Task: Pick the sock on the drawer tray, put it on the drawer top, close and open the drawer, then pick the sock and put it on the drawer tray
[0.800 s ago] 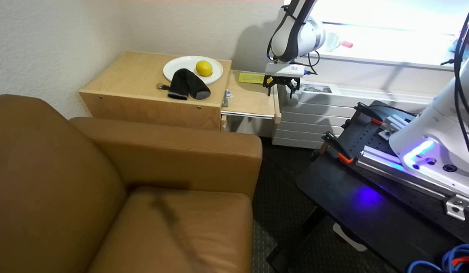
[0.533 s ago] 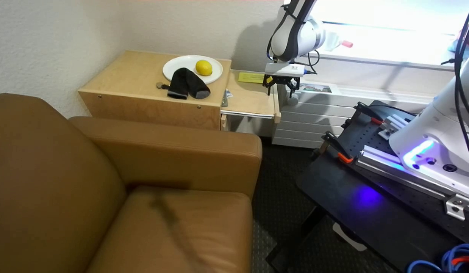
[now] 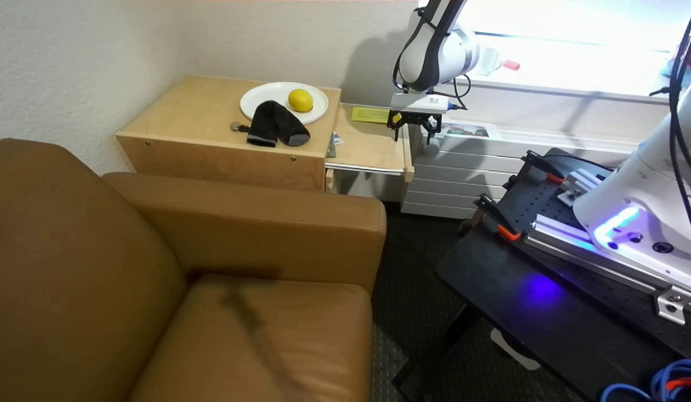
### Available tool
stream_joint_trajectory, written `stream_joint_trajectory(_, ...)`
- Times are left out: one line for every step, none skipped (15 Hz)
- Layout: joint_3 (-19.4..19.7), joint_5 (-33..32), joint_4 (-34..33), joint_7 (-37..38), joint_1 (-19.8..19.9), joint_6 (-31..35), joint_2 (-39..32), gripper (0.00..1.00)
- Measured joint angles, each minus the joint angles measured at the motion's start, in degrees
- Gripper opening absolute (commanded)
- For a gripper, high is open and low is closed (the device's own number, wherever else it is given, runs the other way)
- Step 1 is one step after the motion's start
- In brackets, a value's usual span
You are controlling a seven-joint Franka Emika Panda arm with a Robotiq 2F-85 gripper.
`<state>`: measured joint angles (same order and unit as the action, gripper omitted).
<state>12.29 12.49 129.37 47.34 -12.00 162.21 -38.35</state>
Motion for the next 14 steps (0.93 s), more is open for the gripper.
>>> stream_joint_trajectory(0.0,0.0,0.0,0.0,0.0,0.0,0.0,1.00)
stream_joint_trajectory(0.0,0.0,0.0,0.0,0.0,0.0,0.0,1.00)
stream_joint_trajectory(0.2,-0.1,0.0,0.2,0.0,-0.5,-0.1,1.00)
stream_joint_trajectory(-0.1,-0.1,0.1,-0.1,-0.2,1.2,0.1,1.00)
stream_joint_trajectory(-1.1,-0.1,0.6,-0.2,-0.4,4.1,1.1,1.00)
stream_joint_trajectory(-1.9,-0.2,1.2,-0.2,-1.1,6.7,2.2,1.00)
stream_joint_trajectory(-2.5,-0.2,1.8,-0.2,-2.3,8.5,3.0,1.00)
stream_joint_trajectory(-3.0,-0.1,2.1,-0.1,-3.2,9.2,3.4,1.00)
stream_joint_trajectory(-3.2,-0.1,2.4,0.0,-3.8,9.2,3.3,1.00)
stream_joint_trajectory(-3.2,0.0,2.8,0.0,-4.1,9.2,2.9,1.00)
stream_joint_trajectory(-3.2,0.0,3.4,0.0,-4.0,9.2,2.4,1.00)
stream_joint_trajectory(-3.8,0.2,4.1,-0.6,-3.2,9.4,2.3,1.00)
stream_joint_trajectory(-4.5,0.2,5.0,-1.6,-2.5,10.4,2.7,1.00)
stream_joint_trajectory(-4.5,0.2,6.2,-2.3,-2.5,11.0,4.0,1.00)
